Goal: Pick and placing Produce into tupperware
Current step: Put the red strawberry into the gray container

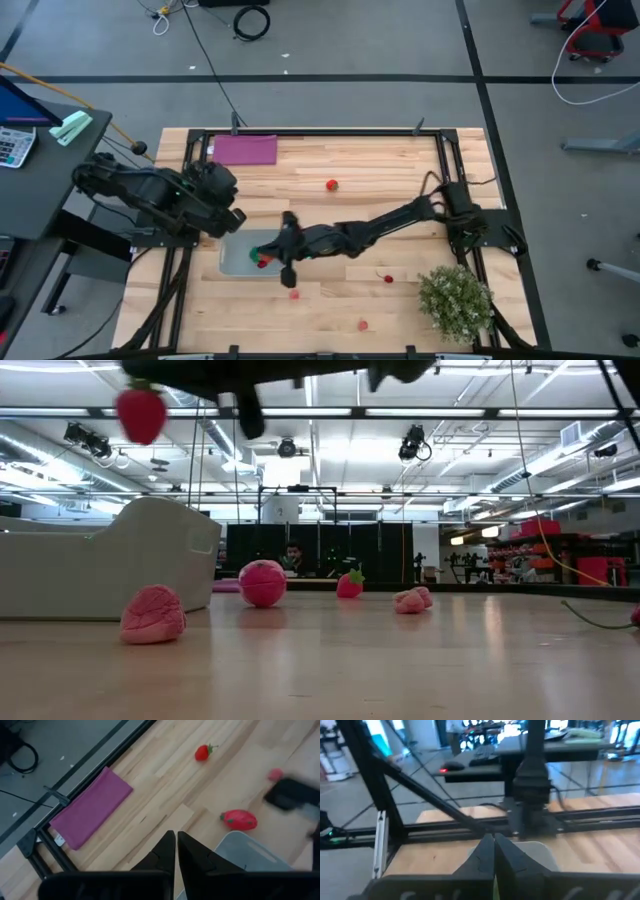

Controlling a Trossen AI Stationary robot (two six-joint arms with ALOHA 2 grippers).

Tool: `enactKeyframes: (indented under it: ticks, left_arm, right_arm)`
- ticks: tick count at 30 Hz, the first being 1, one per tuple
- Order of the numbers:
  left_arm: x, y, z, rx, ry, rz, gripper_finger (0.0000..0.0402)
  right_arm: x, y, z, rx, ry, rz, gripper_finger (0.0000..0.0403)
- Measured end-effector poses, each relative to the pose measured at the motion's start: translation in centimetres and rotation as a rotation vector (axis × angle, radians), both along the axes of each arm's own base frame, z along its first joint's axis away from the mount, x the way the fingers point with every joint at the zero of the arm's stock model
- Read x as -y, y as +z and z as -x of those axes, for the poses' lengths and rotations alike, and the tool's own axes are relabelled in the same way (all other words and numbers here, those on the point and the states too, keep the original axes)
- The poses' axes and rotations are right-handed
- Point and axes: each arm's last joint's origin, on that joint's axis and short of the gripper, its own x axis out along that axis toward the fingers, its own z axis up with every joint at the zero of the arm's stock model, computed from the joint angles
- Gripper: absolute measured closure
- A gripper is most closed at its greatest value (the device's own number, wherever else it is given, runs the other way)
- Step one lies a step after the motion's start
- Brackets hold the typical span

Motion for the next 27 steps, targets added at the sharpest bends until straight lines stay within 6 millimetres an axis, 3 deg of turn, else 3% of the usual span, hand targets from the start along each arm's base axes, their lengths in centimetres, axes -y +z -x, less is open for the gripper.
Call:
enactKeyframes:
  ticks: [7,9,15,21,27]
  left_arm:
    - [0.2,0.1,0.1,0.007,-0.01,-0.005,0.0386]
    - [0.2,0.0,0.0,0.004,-0.01,-0.006,0.0392]
    - [0.2,0.0,0.1,0.004,-0.01,-0.007,0.0391]
    - [0.2,0.0,0.0,0.005,-0.009,-0.011,0.0376]
    - [0.2,0.0,0.0,0.005,-0.009,-0.013,0.0387]
  right_arm:
    - [-0.7,-4.9,-2.5,-0.154,-0.003,0.038,0.0403]
    - [-0.3,-5.3,-2.9,-0.149,-0.013,0.028,0.0403]
    - [0.9,-6.3,-3.0,-0.205,-0.046,0.019,0.0389]
    - [1.2,-6.6,-2.6,-0.295,-0.05,0.035,0.0338]
    - [1.3,-6.1,-2.5,-0.289,-0.059,0.11,0.0291]
